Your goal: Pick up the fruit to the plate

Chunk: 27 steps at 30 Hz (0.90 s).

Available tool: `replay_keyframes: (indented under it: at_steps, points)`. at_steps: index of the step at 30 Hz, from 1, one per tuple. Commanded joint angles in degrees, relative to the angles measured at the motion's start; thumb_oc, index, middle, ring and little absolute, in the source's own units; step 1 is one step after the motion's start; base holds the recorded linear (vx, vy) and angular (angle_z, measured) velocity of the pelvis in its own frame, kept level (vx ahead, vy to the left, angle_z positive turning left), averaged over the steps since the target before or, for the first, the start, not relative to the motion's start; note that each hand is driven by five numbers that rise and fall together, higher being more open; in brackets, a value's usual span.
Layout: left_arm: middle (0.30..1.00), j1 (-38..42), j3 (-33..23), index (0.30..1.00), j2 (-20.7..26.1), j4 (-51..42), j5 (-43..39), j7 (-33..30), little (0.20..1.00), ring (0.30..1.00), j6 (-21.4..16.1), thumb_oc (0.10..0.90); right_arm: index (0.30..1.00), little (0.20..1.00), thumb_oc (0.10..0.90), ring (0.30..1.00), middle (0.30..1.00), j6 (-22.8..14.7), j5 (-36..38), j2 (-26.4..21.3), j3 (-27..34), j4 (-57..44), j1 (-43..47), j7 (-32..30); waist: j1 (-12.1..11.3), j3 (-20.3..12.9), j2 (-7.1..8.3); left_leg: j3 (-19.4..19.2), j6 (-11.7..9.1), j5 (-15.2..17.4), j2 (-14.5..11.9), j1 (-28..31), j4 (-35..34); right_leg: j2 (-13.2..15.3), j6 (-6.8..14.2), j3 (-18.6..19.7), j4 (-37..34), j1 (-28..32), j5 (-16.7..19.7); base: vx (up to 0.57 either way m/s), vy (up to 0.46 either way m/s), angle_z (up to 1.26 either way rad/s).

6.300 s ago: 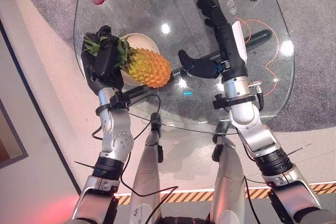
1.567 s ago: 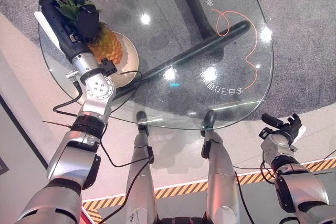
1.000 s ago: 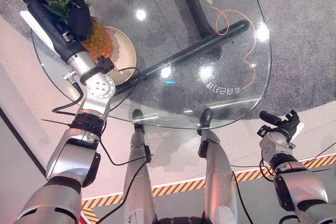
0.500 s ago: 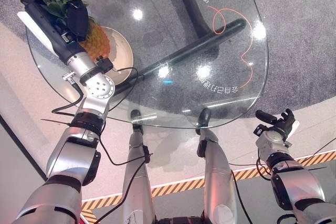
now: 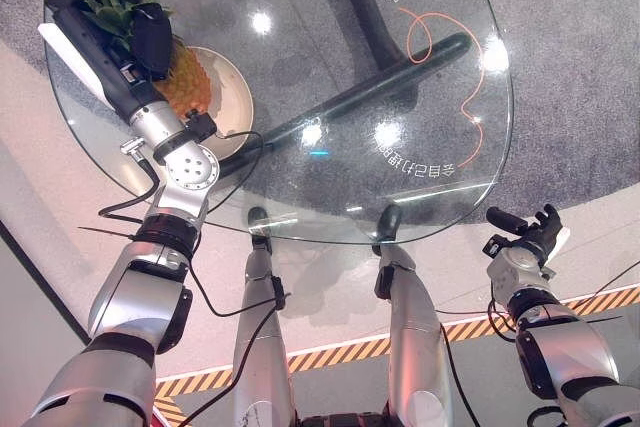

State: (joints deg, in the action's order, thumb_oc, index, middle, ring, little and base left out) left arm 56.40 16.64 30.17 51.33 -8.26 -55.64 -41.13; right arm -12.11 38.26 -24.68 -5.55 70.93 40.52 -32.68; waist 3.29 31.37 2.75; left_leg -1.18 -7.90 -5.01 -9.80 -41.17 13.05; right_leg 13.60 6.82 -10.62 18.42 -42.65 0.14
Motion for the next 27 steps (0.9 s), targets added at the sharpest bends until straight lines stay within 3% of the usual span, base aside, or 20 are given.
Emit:
replay_keyframes:
  at_steps: [1,9,10,11,13,15,25,27]
  points:
    - [0.3,9.0,-1.2,0.3,4.5,-0.1,1.0,-1.3,0.2,0.3,-7.4,0.1,0.9,0.9,0.8,0.9,0.9,-2.9,0.6,-2.4,0.1,0.6,-1.3,-1.6,-1.2,-1.6,1.92,-0.7,3.1,4.1,0.6,-1.1,3.7,-1.7,1.6,2.9,-1.7,1.9,3.4,0.0,0.0,0.0]
    - [0.3,9.4,-1.1,0.3,4.7,1.6,-0.2,0.0,0.2,0.3,-7.4,0.1,0.9,0.9,0.8,0.9,0.9,-2.9,0.6,-2.7,0.0,0.7,-0.8,-1.3,-1.0,-1.6,1.96,-0.9,3.2,3.7,0.5,-1.4,3.6,-1.6,1.5,2.9,-1.6,1.4,3.7,0.0,0.0,0.0]
    - [0.392,9.4,-1.1,0.392,4.7,1.8,-0.4,0.4,0.307,0.392,-7.4,0.207,0.9,0.9,0.8,0.9,0.9,-2.8,0.7,-2.7,-0.1,0.7,-0.7,-1.3,-1.0,-1.6,2.02,-0.9,3.2,3.7,0.5,-1.4,3.7,-1.6,1.5,2.8,-1.6,1.4,3.7,0.0,0.0,0.0]
    - [0.434,9.4,-1.1,0.434,4.7,2.0,-0.5,0.7,0.356,0.434,-7.3,0.256,0.9,0.9,0.8,0.9,0.9,-2.8,0.6,-2.6,-0.2,0.7,-0.5,-1.4,-1.0,-1.6,2.04,-0.9,3.2,3.7,0.5,-1.5,3.7,-1.7,1.5,2.9,-1.6,1.4,3.7,0.0,0.0,0.0]
    - [0.451,9.5,-1.1,0.451,4.7,2.2,-0.9,1.0,0.376,0.451,-7.3,0.276,0.9,0.9,0.8,0.9,0.9,-2.7,0.6,-2.7,-0.2,0.7,-0.2,-1.6,-1.0,-1.6,2.03,-0.9,3.2,3.8,0.5,-1.5,3.7,-1.7,1.5,2.9,-1.6,1.3,3.7,0.0,0.0,0.0]
    - [0.528,9.5,-0.9,0.528,4.7,2.9,-1.4,1.4,0.466,0.528,-7.4,0.366,0.9,0.9,0.8,0.9,0.9,-2.8,0.7,-2.8,-0.4,0.8,-0.3,-1.5,-1.1,-1.6,2.08,-0.9,3.1,4.2,0.4,-1.3,3.9,-1.8,1.5,2.9,-1.4,1.6,3.2,0.0,0.0,0.0]
    - [0.613,9.8,-0.9,0.613,4.9,3.6,-1.4,1.3,0.565,0.613,-7.7,0.465,0.9,0.9,0.8,0.9,0.9,-3.1,0.9,-2.8,-0.4,1.0,-0.2,-1.3,-0.9,-1.6,2.21,-0.9,3.2,3.9,0.5,-1.6,3.7,-1.8,1.5,2.9,-1.9,1.3,3.7,0.0,0.0,0.0]
    - [0.681,9.4,-0.9,0.681,4.9,3.5,-1.2,1.2,0.645,0.681,-7.9,0.545,0.9,0.9,0.8,0.9,0.9,-3.3,1.0,-2.7,-0.5,1.1,-0.5,-1.2,-1.1,-1.6,2.12,-0.8,3.1,4.4,0.5,-1.3,3.9,-1.8,1.5,2.8,-1.8,1.7,3.2,0.0,0.0,0.0]
